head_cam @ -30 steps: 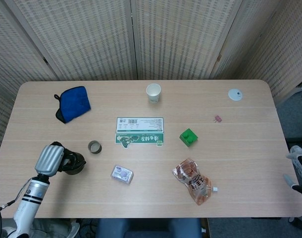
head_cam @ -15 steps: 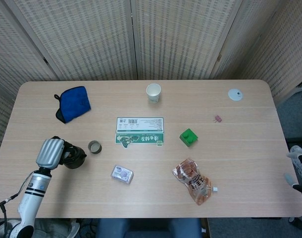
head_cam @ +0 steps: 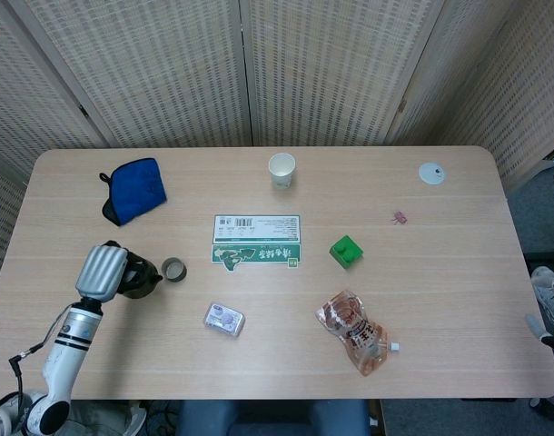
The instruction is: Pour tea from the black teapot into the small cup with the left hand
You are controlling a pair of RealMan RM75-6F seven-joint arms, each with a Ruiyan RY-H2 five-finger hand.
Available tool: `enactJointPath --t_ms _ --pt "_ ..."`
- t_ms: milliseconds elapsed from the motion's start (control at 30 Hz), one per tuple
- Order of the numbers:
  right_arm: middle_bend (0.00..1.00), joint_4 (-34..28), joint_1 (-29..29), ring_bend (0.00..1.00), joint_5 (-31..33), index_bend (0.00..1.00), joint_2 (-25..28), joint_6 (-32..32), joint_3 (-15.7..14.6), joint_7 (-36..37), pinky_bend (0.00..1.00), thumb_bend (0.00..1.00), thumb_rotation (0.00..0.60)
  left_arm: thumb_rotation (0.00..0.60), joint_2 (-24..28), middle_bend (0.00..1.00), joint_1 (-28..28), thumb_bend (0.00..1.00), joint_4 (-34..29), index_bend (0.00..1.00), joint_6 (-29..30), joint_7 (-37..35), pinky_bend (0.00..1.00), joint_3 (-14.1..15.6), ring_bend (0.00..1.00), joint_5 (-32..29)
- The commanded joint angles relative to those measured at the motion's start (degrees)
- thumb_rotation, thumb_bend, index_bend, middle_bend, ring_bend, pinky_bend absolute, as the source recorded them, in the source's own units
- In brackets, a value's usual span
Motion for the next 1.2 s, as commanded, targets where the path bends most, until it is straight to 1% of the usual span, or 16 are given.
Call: enactJointPath --t_ms 33,433,867,1200 --pt "0.34 -0.06 0.0 0.26 0.12 0.38 0.1 -0.23 -0.08 -0.01 0.2 0.17 0.6 0.541 -0.45 1.0 -0.53 0.4 0.97 1.0 -0.28 0.37 0.44 -0.06 1.0 0.12" --pt "0.34 -0.24 0.1 0.26 1.28 0.38 0.13 -0.68 0.32 -0.83 0.2 0.17 0.6 0.554 -2.85 1.0 -2.63 0.4 7.3 1.0 -1.67 2.71 0.44 0.32 1.0 0.21" --pt "0.33 -1.09 0.03 0.26 2.05 0.38 0.4 -0.92 0.5 -1.62 0.2 0.17 0.6 0.563 -6.87 1.0 -5.14 0.4 14.66 1.0 -2.94 4.5 0.44 0.56 1.0 0.58" --pt "0.33 -0.95 -0.14 0.26 2.27 0.38 0.34 -0.9 0.49 -1.46 0.2 0.17 0.6 0.566 -8.6 1.0 -6.24 0.4 17.2 1.0 -2.57 5.55 0.44 1.08 1.0 1.7"
